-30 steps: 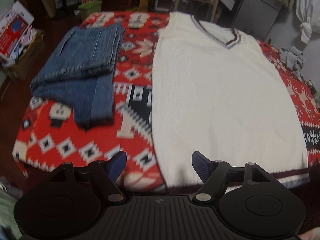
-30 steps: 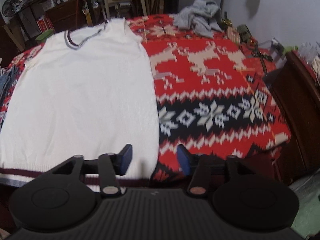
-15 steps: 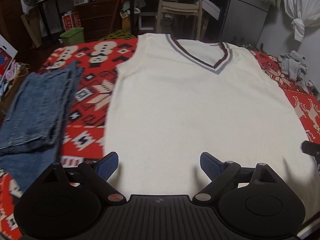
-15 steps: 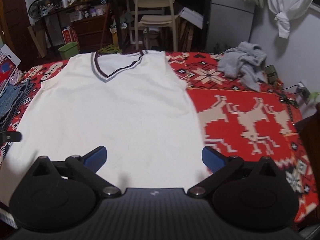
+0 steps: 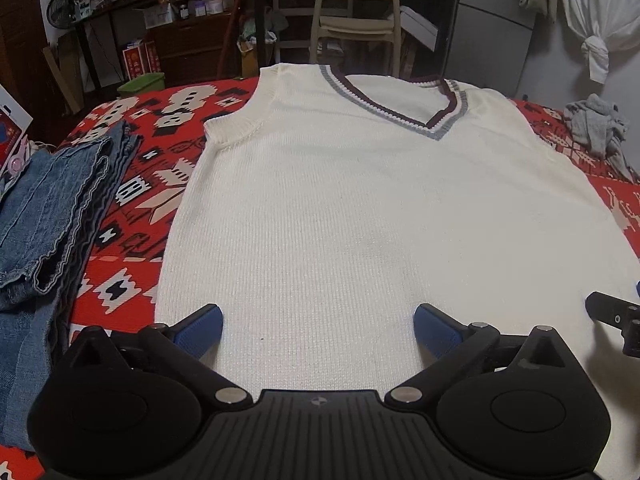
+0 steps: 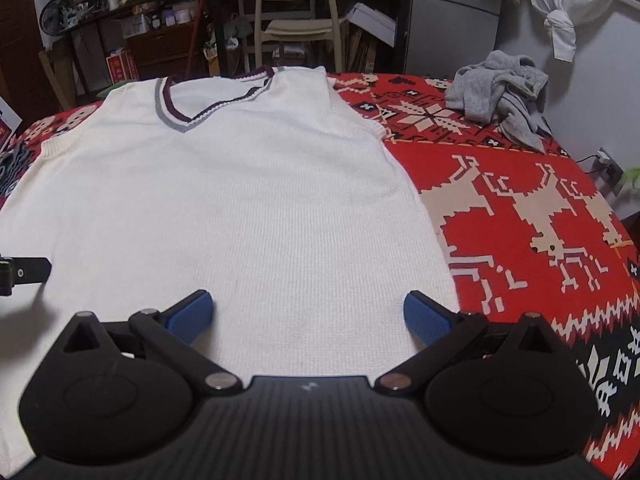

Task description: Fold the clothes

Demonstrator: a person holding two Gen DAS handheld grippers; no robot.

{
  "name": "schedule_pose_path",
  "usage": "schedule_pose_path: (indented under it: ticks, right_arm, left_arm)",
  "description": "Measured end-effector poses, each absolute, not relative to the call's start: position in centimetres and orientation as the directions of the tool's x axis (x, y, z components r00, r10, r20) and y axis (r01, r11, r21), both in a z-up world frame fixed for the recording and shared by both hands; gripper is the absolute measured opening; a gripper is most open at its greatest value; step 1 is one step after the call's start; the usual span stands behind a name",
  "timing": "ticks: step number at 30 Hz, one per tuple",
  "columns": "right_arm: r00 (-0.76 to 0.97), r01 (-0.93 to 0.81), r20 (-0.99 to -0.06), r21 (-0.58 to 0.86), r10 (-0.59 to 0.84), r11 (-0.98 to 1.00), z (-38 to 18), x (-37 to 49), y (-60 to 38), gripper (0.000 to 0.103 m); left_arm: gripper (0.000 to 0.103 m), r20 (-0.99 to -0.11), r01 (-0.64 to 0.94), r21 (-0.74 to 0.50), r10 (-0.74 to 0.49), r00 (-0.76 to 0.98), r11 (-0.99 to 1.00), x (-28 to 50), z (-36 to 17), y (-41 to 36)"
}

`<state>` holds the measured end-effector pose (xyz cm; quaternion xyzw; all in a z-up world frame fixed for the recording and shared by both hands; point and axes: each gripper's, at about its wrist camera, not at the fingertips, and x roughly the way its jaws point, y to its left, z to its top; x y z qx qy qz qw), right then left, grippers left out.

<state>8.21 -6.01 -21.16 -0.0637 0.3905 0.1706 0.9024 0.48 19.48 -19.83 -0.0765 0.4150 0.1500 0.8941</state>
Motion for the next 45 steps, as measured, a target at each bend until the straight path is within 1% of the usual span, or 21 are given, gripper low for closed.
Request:
schedule_pose_path:
  ticks: [10,16,21,26,28,29,30,33,35,36,37,39,41,42,43,44,45]
  right_arm:
    - [0.683,-0.345,-0.682,0.015,0.261,0.939,-21.3,7.2,-6.1,0.102]
    - [0.646,-0.337,-0.723,0.02,0.246,0.941,-20.9,7.9,-5.7,0.102]
    - [0.664,-0.366,-0.697,0.013,0.271,0.931,-21.1,7.5,-6.1,0.102]
    - [0.643,-0.363,-0.72,0.015,0.262,0.932,-20.8,8.0,-6.0,0.102]
    - [0.615,-0.37,-0.744,0.02,0.261,0.929,-20.5,8.6,-6.2,0.102]
    - [0.612,-0.365,-0.747,0.024,0.26,0.931,-20.2,8.9,-6.4,0.102]
    - [0.615,-0.364,-0.741,0.034,0.268,0.931,-19.7,9.1,-6.8,0.102]
    - [0.625,-0.371,-0.721,0.063,0.299,0.927,-17.9,10.2,-8.0,0.102]
    - [0.622,-0.382,-0.719,0.065,0.309,0.922,-16.7,11.2,-8.5,0.097]
    - [0.617,-0.386,-0.72,0.072,0.316,0.92,-16.2,11.7,-8.7,0.094]
    - [0.612,-0.39,-0.722,0.08,0.323,0.917,-15.7,12.2,-9.0,0.091]
    - [0.592,-0.407,-0.727,0.105,0.349,0.908,-15.1,13.1,-9.3,0.085]
    - [0.577,-0.418,-0.73,0.121,0.366,0.9,-14.7,14.0,-9.7,0.074]
    - [0.575,-0.42,-0.731,0.122,0.368,0.899,-14.6,14.5,-9.9,0.071]
    - [0.574,-0.42,-0.732,0.121,0.367,0.899,-14.5,15.1,-10.0,0.06]
    - [0.574,-0.42,-0.733,0.119,0.365,0.9,-14.5,15.7,-10.2,0.047]
    - [0.576,-0.419,-0.732,0.118,0.364,0.9,-14.4,16.4,-10.3,0.041]
  left_arm:
    - [0.103,-0.726,-0.322,-0.012,0.213,0.654,0.947,-0.2,-20.2,19.3]
    - [0.103,-0.721,-0.316,-0.012,0.211,0.66,0.949,-0.3,-20.3,19.4]
    - [0.103,-0.71,-0.3,-0.002,0.21,0.672,0.954,-0.4,-20.4,19.3]
    - [0.103,-0.73,-0.283,-0.005,0.19,0.657,0.959,0.0,-20.1,19.7]
    - [0.101,-0.736,-0.275,-0.012,0.178,0.653,0.961,0.1,-20.0,20.0]
    - [0.098,-0.736,-0.272,-0.019,0.171,0.656,0.962,0.1,-19.9,20.1]
    - [0.095,-0.734,-0.268,-0.025,0.165,0.659,0.963,0.1,-19.7,20.3]
    - [0.092,-0.723,-0.268,-0.047,0.153,0.674,0.962,0.1,-18.8,21.2]
    - [0.091,-0.72,-0.281,-0.073,0.145,0.679,0.957,0.4,-18.2,22.3]
    - [0.086,-0.72,-0.283,-0.091,0.134,0.681,0.955,0.7,-17.8,22.9]
    - [0.084,-0.72,-0.286,-0.109,0.123,0.683,0.952,1.0,-17.5,23.5]
    - [0.082,-0.716,-0.297,-0.109,0.132,0.686,0.949,1.7,-16.8,24.6]
    - [0.082,-0.706,-0.307,-0.079,0.164,0.689,0.949,2.4,-16.1,25.8]
    - [0.082,-0.702,-0.305,-0.064,0.174,0.691,0.95,2.8,-15.8,26.4]
    - [0.081,-0.697,-0.303,-0.049,0.184,0.693,0.952,3.2,-15.4,26.9]
    - [0.079,-0.693,-0.301,-0.034,0.194,0.695,0.953,3.6,-15.1,27.5]
    - [0.077,-0.692,-0.304,-0.018,0.207,0.692,0.953,4.0,-15.1,28.1]
